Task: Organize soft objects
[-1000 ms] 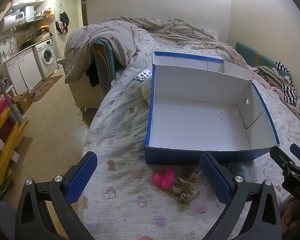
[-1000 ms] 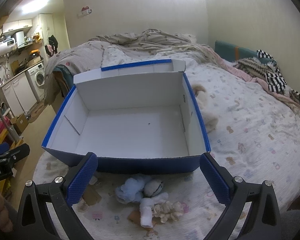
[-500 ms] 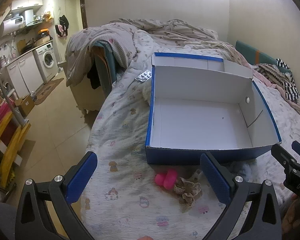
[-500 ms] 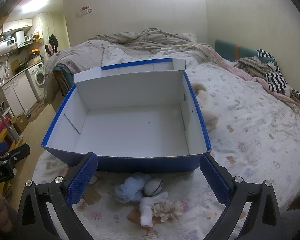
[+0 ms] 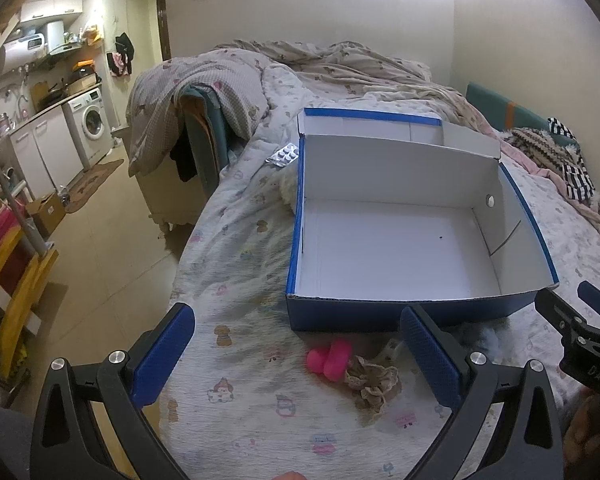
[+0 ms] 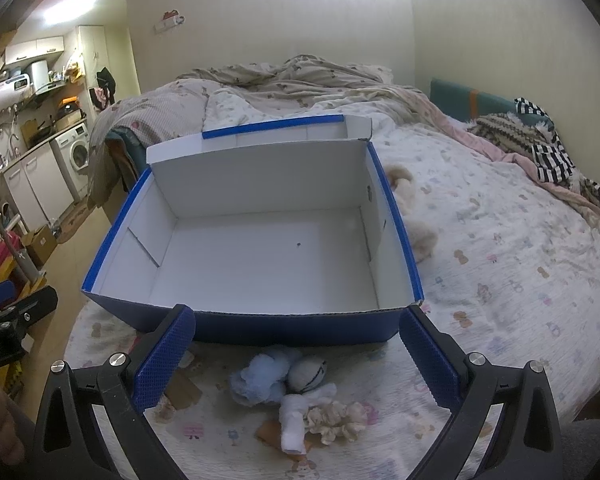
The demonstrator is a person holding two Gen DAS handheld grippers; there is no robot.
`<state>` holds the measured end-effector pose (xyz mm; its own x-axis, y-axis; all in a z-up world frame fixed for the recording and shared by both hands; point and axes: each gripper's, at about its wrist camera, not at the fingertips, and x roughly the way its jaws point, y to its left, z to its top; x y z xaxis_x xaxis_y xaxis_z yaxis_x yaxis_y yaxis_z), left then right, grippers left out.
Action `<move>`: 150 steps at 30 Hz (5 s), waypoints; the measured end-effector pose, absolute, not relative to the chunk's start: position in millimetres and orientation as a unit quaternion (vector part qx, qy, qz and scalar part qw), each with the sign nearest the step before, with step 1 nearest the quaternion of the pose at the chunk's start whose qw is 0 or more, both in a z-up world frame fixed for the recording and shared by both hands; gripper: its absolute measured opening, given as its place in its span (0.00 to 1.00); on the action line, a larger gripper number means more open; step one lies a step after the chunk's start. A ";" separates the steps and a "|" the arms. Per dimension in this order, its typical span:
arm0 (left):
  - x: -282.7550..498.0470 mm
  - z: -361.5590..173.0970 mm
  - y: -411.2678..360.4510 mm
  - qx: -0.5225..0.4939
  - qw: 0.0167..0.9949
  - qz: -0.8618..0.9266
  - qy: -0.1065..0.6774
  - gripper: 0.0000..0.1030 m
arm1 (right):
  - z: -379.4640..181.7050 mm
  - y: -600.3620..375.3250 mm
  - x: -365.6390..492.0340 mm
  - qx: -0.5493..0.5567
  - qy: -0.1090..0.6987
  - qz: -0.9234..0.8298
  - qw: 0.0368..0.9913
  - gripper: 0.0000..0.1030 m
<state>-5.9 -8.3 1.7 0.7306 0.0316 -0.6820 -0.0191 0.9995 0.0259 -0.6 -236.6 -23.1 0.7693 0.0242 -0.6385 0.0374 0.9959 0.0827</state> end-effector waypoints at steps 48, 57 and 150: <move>20.4 -24.4 14.9 0.001 0.871 0.015 0.490 1.00 | -61.1 -254.0 36.0 0.101 0.543 0.108 0.827 1.00; 45.2 -44.5 28.8 -0.041 0.834 0.024 0.549 1.00 | -87.3 -265.4 57.7 0.133 0.565 0.106 0.807 1.00; 30.8 28.9 -28.6 -0.001 0.902 0.011 0.432 0.45 | 19.1 -263.6 17.7 0.183 0.394 0.194 0.879 0.31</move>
<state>30.8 -28.6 28.9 0.6258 0.0180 -0.7798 -0.0203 0.9998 0.0068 17.7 -263.6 19.1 0.6141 0.4864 -0.6215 -0.1974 0.8571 0.4758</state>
